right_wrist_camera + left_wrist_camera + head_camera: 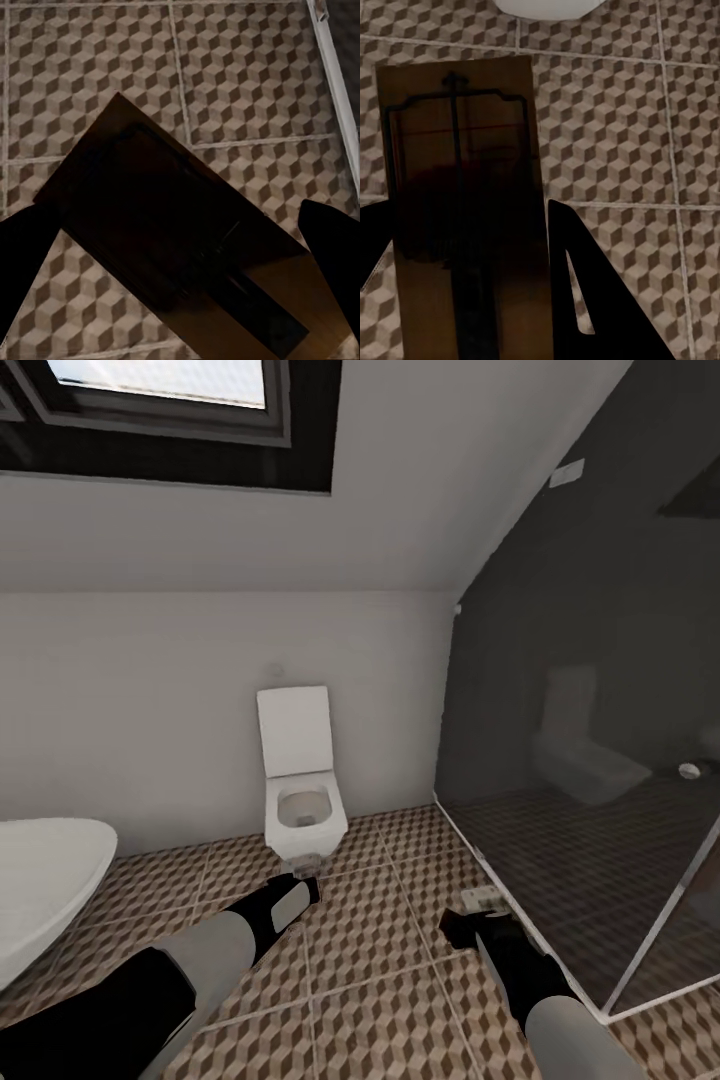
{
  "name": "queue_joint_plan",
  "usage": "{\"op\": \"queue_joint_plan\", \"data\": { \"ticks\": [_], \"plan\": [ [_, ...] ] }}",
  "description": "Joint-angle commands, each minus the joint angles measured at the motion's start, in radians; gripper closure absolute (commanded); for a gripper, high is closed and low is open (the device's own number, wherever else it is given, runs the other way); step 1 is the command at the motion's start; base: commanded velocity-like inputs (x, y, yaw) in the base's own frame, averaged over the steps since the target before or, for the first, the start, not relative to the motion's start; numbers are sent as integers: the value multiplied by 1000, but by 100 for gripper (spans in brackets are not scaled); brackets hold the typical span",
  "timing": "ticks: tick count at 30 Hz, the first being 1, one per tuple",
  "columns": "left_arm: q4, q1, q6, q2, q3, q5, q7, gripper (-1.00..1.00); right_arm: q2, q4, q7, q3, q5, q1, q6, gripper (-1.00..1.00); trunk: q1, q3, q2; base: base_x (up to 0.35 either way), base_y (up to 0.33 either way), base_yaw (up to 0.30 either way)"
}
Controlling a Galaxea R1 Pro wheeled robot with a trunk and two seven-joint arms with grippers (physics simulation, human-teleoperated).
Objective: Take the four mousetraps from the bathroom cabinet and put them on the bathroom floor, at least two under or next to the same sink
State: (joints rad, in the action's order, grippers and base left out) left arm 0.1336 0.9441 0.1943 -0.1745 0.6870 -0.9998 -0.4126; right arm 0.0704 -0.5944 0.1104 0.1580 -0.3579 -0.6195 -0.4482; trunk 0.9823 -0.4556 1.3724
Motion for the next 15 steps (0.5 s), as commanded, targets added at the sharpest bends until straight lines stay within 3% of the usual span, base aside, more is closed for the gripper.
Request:
{"op": "queue_joint_plan", "data": {
  "ticks": [1, 11, 15],
  "plan": [
    [1, 1, 6, 0, 7, 0, -5, 100, 1, -3, 9, 8, -10, 0, -4, 100, 1, -1, 1, 316, 0, 300],
    [3, 1, 5, 0, 8, 0, -4, 100, 1, -3, 9, 8, -10, 0, -4, 100, 1, -1, 1, 316, 0, 298],
    [5, 1, 5, 0, 8, 0, -3, 100, 0, -3, 9, 8, -10, 0, -5, 100, 1, -1, 1, 316, 0, 129]
  ]
}}
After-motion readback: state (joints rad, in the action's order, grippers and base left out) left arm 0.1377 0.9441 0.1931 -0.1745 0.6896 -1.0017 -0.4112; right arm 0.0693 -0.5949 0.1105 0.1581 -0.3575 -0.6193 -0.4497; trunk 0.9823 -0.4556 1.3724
